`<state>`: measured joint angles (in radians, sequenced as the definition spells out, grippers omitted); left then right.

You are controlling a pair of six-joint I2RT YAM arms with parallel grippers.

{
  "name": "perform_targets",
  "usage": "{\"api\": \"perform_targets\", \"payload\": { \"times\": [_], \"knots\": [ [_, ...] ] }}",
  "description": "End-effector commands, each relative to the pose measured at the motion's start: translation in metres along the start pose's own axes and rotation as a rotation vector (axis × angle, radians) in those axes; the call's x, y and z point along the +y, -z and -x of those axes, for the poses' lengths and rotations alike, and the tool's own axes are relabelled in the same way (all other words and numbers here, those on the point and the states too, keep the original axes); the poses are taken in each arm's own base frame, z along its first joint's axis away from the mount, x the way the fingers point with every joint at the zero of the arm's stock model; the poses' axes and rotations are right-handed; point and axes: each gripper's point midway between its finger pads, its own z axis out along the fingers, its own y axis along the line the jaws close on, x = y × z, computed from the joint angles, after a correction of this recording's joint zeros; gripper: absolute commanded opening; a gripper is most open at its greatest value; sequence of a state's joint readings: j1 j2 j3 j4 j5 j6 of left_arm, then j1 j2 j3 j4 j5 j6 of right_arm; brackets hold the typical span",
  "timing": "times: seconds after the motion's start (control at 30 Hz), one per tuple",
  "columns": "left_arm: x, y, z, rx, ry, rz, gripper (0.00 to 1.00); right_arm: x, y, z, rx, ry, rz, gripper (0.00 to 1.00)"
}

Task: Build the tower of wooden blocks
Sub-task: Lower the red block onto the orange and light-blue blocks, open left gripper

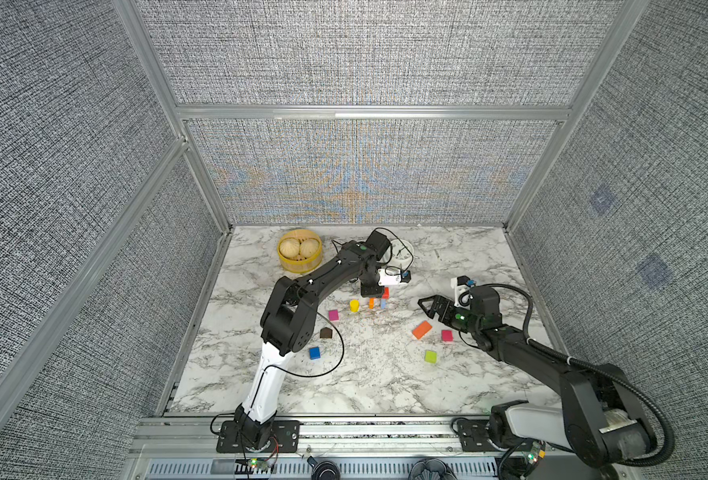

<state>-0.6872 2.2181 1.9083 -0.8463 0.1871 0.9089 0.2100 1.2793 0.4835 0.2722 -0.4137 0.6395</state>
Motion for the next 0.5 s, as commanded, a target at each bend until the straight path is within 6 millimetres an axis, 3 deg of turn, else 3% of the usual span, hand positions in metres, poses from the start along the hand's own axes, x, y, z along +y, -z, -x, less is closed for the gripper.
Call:
{"api": "perform_targets", "payload": {
  "times": [0.0, 0.47],
  "knots": [
    [-0.004, -0.0004, -0.0012, -0.005, -0.001, -0.028, 0.27, 0.008, -0.0008, 0.0076, -0.019, 0.02, 0.03, 0.99],
    [-0.0045, -0.0029, -0.008, 0.003, 0.008, -0.022, 0.27, 0.0072, -0.0014, 0.007, -0.018, 0.018, 0.032, 0.99]
  ]
}}
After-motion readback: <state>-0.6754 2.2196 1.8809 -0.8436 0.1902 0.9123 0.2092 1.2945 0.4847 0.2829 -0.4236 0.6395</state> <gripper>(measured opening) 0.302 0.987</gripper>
